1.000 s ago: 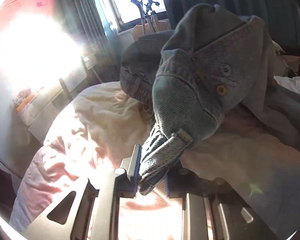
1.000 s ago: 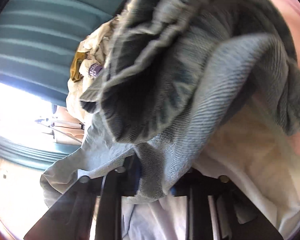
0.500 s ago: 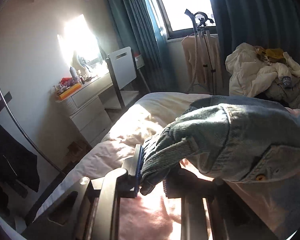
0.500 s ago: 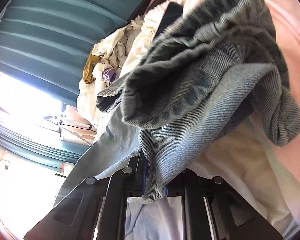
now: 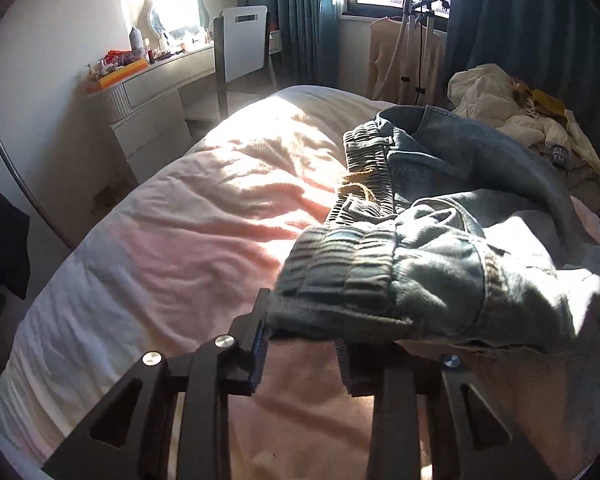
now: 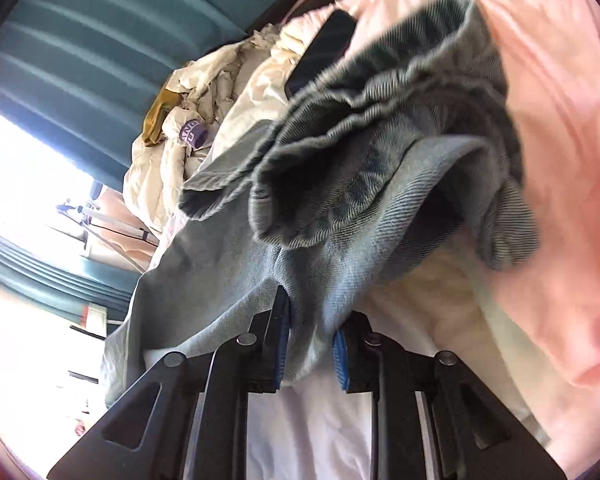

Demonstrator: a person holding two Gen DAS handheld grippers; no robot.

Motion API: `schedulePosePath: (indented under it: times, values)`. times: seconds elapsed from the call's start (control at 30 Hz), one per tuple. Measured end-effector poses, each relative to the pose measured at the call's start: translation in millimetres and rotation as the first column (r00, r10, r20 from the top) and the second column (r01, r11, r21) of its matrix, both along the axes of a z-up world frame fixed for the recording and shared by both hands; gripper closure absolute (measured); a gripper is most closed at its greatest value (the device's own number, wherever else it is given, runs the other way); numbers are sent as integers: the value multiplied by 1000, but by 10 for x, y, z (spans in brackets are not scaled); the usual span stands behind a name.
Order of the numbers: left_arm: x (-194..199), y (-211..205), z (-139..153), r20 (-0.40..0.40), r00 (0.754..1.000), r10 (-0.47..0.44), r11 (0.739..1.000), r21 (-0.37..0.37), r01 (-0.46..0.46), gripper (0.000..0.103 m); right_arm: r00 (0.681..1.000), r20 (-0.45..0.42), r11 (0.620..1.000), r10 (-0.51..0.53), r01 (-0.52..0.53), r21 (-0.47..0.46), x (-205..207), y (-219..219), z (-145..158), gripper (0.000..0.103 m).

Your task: Fold clothes

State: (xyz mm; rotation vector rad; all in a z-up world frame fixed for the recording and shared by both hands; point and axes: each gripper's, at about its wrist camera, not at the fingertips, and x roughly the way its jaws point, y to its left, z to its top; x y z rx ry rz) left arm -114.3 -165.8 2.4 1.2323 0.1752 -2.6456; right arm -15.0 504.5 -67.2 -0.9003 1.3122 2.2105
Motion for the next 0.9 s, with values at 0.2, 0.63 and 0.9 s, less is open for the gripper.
schedulePosePath:
  times: [0.2, 0.63, 0.9]
  values:
    - [467, 139, 352, -133, 986, -102, 995, -11, 101, 37, 997, -56, 995, -43, 48, 90, 460, -37, 280, 64]
    - [151, 1915, 433, -132, 859, -494, 869, -61, 490, 37, 993, -74, 996, -87, 87, -3, 317, 204, 353, 57]
    - [-305, 3075, 67, -56, 785, -617, 786, -85, 612, 37, 995, -82, 995, -62, 68, 67, 209, 129, 331, 57]
